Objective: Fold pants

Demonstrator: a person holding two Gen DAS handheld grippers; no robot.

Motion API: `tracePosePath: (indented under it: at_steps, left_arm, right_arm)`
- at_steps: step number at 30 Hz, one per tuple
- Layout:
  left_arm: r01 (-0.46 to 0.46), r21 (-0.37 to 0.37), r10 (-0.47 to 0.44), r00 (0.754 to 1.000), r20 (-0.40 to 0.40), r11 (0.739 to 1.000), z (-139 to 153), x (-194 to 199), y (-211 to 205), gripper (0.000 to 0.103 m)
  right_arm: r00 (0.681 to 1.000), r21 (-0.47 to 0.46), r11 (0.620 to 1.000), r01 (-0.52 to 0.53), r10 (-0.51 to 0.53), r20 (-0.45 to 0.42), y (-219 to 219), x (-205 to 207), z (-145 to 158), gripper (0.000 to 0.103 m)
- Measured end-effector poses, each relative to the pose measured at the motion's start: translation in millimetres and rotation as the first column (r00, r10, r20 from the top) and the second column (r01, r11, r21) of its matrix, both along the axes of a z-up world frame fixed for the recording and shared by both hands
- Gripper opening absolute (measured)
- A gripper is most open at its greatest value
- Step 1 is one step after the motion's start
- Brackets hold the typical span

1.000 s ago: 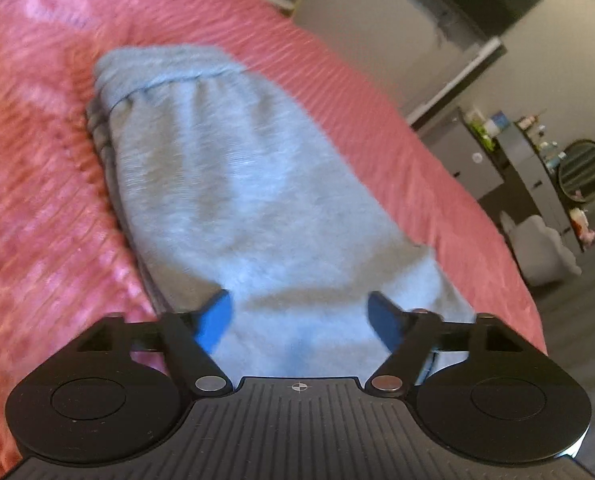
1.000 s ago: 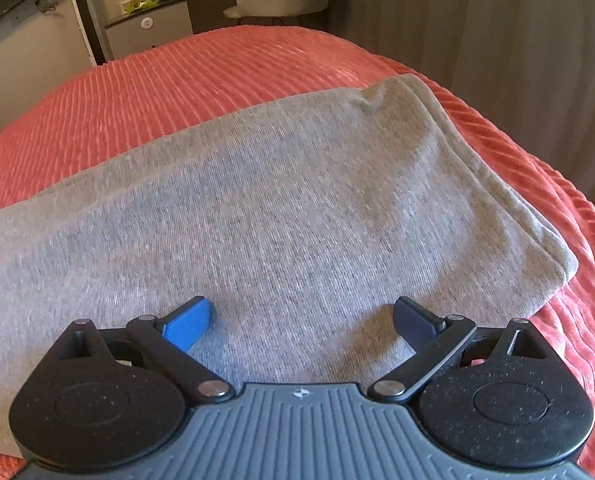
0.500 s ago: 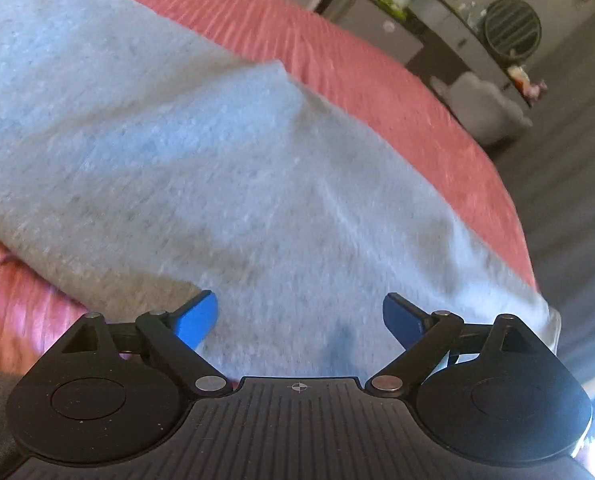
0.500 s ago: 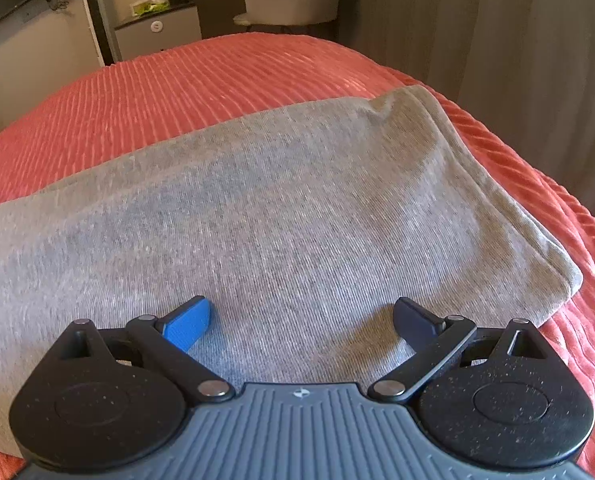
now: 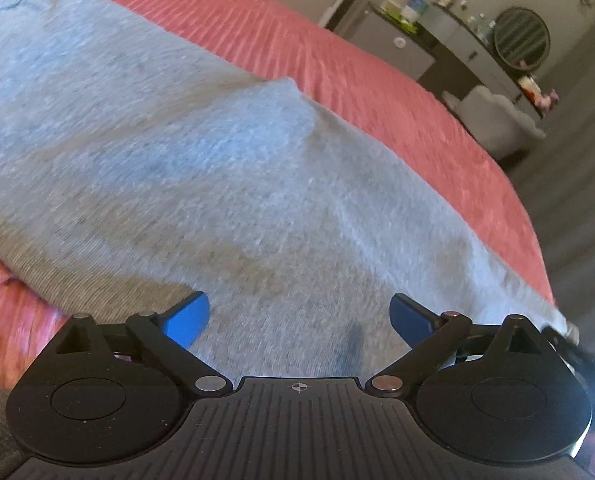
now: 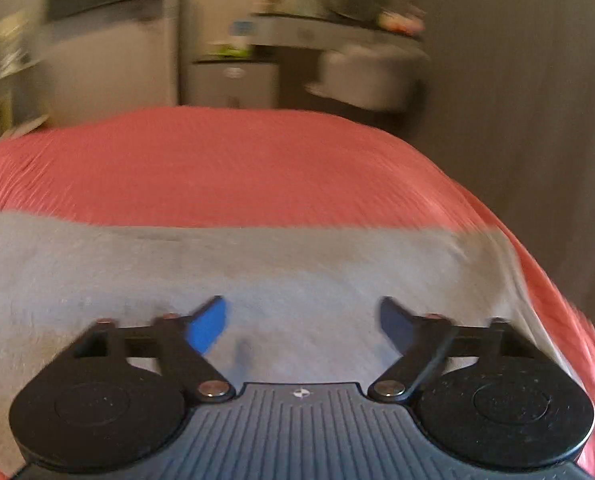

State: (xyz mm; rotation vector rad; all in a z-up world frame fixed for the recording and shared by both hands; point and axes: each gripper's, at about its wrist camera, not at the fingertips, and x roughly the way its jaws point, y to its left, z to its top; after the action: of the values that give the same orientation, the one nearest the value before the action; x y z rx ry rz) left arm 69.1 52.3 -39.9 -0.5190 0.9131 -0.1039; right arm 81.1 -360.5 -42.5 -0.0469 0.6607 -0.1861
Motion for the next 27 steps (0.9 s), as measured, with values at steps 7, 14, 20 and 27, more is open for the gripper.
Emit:
tracePosePath:
  at_steps: [7,14,20,27]
  left_arm:
    - [-0.016,-0.032,0.016,1.0,0.008,0.999,-3,3,6,0.101]
    - [-0.001,0.009,0.0,1.0,0.013,1.0,-4,9,-1,0.102]
    - [-0.007,-0.004,0.007,1.0,0.014,1.0,-5,9,1,0.102]
    - [-0.008,-0.022,0.008,1.0,0.017,1.0,-2,5,5,0.102]
  right_arm:
    - [0.998,-0.021,0.999,-0.026,0.025,-0.057,-40,48,-23,0.035]
    - [0.893,-0.124,0.894,0.431,-0.443,-0.083,-157,82,-13,0.05]
    - [0.946,0.151,0.936,0.319,-0.323,0.001,-135,24,17,0.05]
    - [0.891,0.085,0.888,0.452,-0.444,-0.095,-142,-15,-12,0.065]
